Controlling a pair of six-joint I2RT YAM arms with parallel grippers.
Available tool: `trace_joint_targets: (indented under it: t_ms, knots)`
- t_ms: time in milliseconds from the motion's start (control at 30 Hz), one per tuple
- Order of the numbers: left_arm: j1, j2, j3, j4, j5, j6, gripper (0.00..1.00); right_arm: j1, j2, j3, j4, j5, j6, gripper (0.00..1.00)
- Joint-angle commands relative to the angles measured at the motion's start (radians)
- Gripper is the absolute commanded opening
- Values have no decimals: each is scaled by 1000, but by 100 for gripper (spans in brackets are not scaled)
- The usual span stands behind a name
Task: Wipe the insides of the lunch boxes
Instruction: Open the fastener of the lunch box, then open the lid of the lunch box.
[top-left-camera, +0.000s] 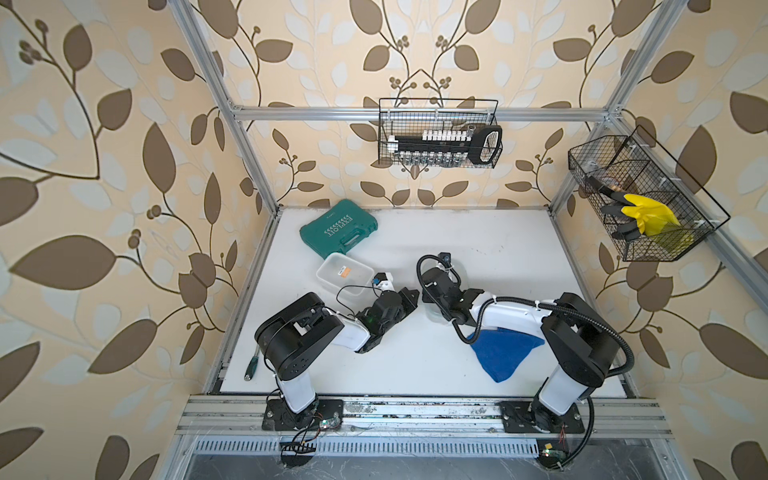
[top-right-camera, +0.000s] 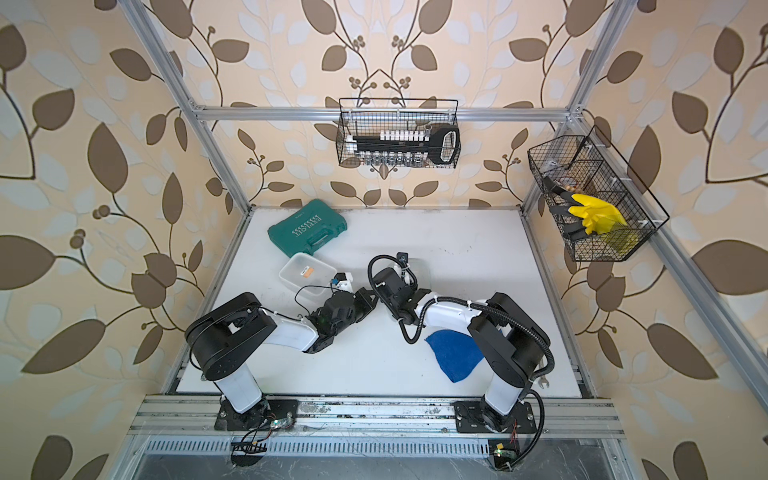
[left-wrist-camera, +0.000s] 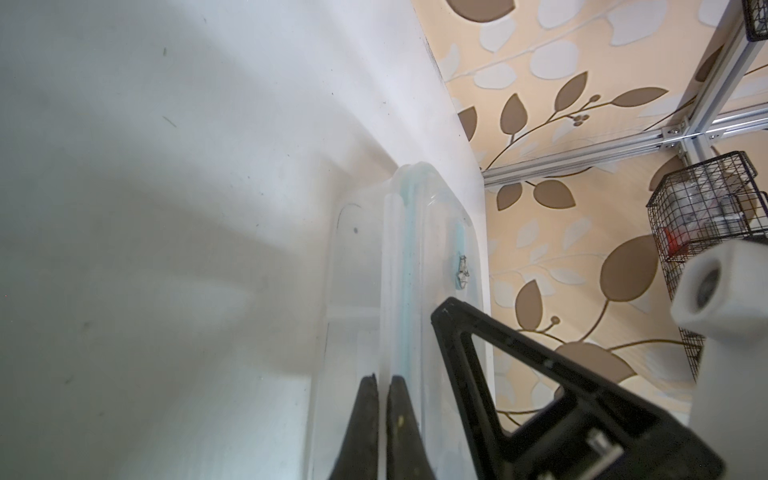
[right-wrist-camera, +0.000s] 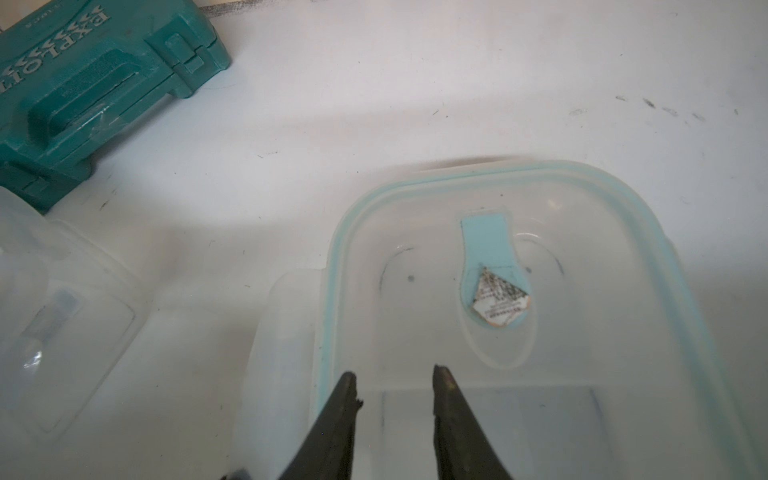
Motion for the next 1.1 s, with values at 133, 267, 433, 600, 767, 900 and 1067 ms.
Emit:
trace_joint_targets:
  t_ms: [133,267,433,600,767,900,1067]
  knots:
    - [-10,-125,42,-139,12,34,19,-1,27,-82,-312,-226,35,36]
    - [-4,-157,63,-176,26,67,6,-18,-46,-69,-307,-229,29,41]
    - [4,-180,87,-216,46,81,5,-14,-139,-67,-370,-127,-2,49]
    - [23,-228,97,-308,32,78,33,34,-288,-115,-421,-1,-41,56]
    - [81,-296,108,-463,50,90,63,141,-331,-87,-492,145,-83,62]
    - [153,-252,107,-440,183,68,66,170,-308,-62,-513,213,-87,64]
    - [186,-104,147,-329,322,37,66,166,-282,-44,-509,230,-97,65]
